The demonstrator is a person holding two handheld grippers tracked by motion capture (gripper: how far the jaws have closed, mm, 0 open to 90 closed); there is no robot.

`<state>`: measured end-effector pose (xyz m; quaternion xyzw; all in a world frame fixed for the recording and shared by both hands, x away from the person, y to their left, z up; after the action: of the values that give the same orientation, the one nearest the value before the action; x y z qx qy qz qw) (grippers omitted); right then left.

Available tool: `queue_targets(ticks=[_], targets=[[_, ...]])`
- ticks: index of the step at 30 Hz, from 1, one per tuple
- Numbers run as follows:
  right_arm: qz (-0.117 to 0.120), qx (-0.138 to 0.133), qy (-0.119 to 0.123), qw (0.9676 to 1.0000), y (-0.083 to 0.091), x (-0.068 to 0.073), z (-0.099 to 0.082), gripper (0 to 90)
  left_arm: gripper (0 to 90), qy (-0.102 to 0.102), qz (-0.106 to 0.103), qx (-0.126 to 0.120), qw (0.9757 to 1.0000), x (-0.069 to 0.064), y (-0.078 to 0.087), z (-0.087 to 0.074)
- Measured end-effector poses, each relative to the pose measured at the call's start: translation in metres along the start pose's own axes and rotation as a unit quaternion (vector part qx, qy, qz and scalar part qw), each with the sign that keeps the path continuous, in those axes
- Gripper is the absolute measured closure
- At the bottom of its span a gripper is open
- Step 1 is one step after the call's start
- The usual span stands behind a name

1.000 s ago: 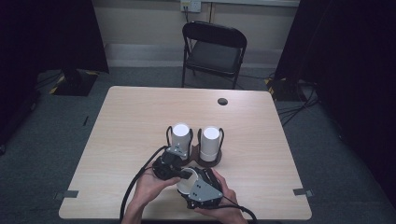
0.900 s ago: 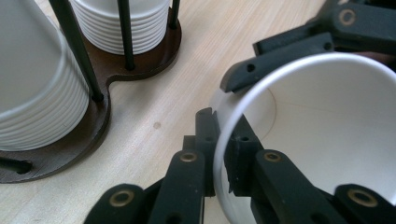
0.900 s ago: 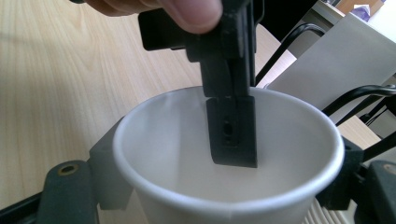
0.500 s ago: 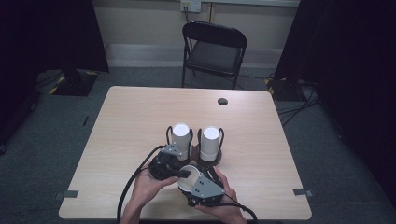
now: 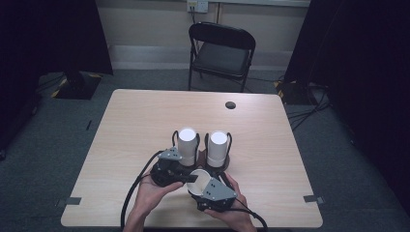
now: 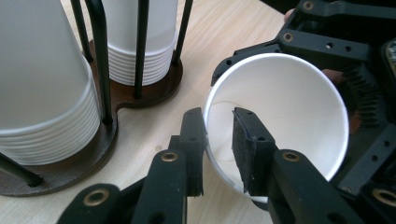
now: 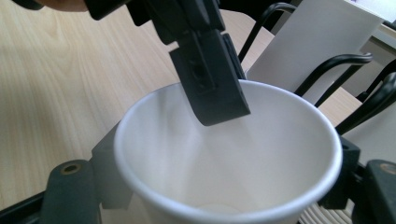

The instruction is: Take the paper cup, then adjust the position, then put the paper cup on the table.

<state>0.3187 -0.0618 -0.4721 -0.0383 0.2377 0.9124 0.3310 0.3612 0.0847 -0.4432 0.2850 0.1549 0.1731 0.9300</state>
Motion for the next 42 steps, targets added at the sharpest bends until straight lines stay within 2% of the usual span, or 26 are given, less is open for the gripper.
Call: queue_targets(ticks=[3, 6, 8, 10, 11, 15, 16, 17, 20, 21, 24, 25, 26, 27, 28, 30, 32, 33, 34, 35, 36, 38, 40, 42], targets=[[0.002, -0.001, -0.006, 1.0000, 0.000, -0.002, -0.001, 24.7, 72.5, 0.001, 0.003, -0.008, 1.0000, 0.000, 0.001, 0.000], [0.000, 0.004, -0.017, 0.9998, -0.001, -0.004, -0.003, 24.8, 66.3, 0.015, 0.016, -0.028, 0.9994, 0.003, 0.002, -0.002], [0.002, 0.005, -0.032, 0.9995, -0.001, -0.005, -0.005, 24.9, 64.6, 0.011, 0.032, -0.037, 0.9988, 0.003, 0.003, -0.003], [0.001, 0.002, -0.040, 0.9992, 0.001, -0.007, -0.007, 25.0, 61.7, 0.011, 0.031, -0.053, 0.9981, 0.002, 0.005, -0.004], [-0.005, 0.001, -0.048, 0.9988, 0.002, -0.009, -0.009, 25.0, 58.5, 0.011, 0.033, -0.065, 0.9973, 0.002, 0.007, -0.005], [-0.013, -0.004, -0.071, 0.9974, 0.006, -0.016, -0.011, 25.2, 51.2, 0.013, 0.050, -0.079, 0.9956, 0.002, 0.010, -0.007], [-0.016, -0.007, -0.075, 0.9970, 0.007, -0.018, -0.012, 25.2, 49.8, 0.019, 0.059, -0.091, 0.9939, 0.003, 0.011, -0.008], [-0.018, -0.008, -0.082, 0.9965, 0.008, -0.020, -0.013, 25.2, 48.1, 0.021, 0.062, -0.100, 0.9928, 0.003, 0.011, -0.009], [-0.023, -0.009, -0.089, 0.9957, 0.010, -0.023, -0.015, 25.3, 46.1, 0.026, 0.060, -0.112, 0.9916, 0.004, 0.012, -0.011], [-0.026, -0.012, -0.096, 0.9950, 0.012, -0.027, -0.016, 25.3, 43.5, 0.026, 0.065, -0.116, 0.9907, 0.005, 0.013, -0.013], [-0.029, -0.018, -0.114, 0.9928, 0.016, -0.032, -0.018, 25.5, 40.7, 0.026, 0.072, -0.125, 0.9892, 0.006, 0.014, -0.015], [-0.029, -0.022, -0.123, 0.9918, 0.018, -0.033, -0.019, 25.5, 39.4, 0.026, 0.081, -0.125, 0.9885, 0.007, 0.014, -0.016], [-0.029, -0.022, -0.123, 0.9918, 0.018, -0.033, -0.019, 25.5, 37.5, 0.026, 0.081, -0.125, 0.9885, 0.007, 0.014, -0.016], [-0.025, -0.027, -0.130, 0.9908, 0.020, -0.035, -0.019, 25.5, 37.5, 0.028, 0.091, -0.124, 0.9876, 0.008, 0.014, -0.018], [-0.027, -0.034, -0.141, 0.9891, 0.023, -0.038, -0.019, 25.7, 35.9, 0.027, 0.096, -0.123, 0.9875, 0.009, 0.014, -0.020], [-0.030, -0.033, -0.143, 0.9887, 0.025, -0.040, -0.020, 25.7, 34.3, 0.025, 0.099, -0.119, 0.9876, 0.010, 0.014, -0.022], [-0.035, -0.037, -0.153, 0.9869, 0.029, -0.046, -0.021, 25.9, 32.6, 0.023, 0.104, -0.116, 0.9875, 0.010, 0.014, -0.024], [-0.037, -0.037, -0.156, 0.9864, 0.030, -0.048, -0.022, 25.9, 32.6, 0.021, 0.113, -0.123, 0.9858, 0.010, 0.014, -0.027], [-0.037, -0.040, -0.159, 0.9857, 0.031, -0.050, -0.023, 25.9, 32.4, 0.017, 0.128, -0.135, 0.9824, 0.010, 0.016, -0.028], [-0.037, -0.040, -0.159, 0.9857, 0.031, -0.050, -0.023, 25.9, 31.5, 0.017, 0.128, -0.135, 0.9824, 0.010, 0.016, -0.028], [-0.036, -0.045, -0.166, 0.9844, 0.032, -0.051, -0.023, 25.9, 31.5, 0.020, 0.140, -0.151, 0.9783, 0.009, 0.019, -0.030], [-0.034, -0.053, -0.179, 0.9818, 0.035, -0.054, -0.025, 25.8, 30.6, 0.030, 0.141, -0.171, 0.9746, 0.008, 0.021, -0.033], [-0.039, -0.055, -0.189, 0.9797, 0.037, -0.059, -0.028, 25.9, 29.5, 0.030, 0.150, -0.172, 0.9732, 0.009, 0.021, -0.037], [-0.042, -0.055, -0.193, 0.9787, 0.039, -0.062, -0.029, 25.9, 28.4, 0.031, 0.150, -0.170, 0.9734, 0.010, 0.021, -0.041]])
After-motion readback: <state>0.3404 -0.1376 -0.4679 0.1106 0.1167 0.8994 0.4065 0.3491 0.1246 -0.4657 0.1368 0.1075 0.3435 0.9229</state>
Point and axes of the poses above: each handheld gripper's, and its own axes: y roughly backward along the jaws, z roughly out of its top, x roughly to its left, the point moved 4 cm from there along -y, roughly forward along the jaws, and after that the axes turned 7 degrees about -y, right-handed, at the moved point
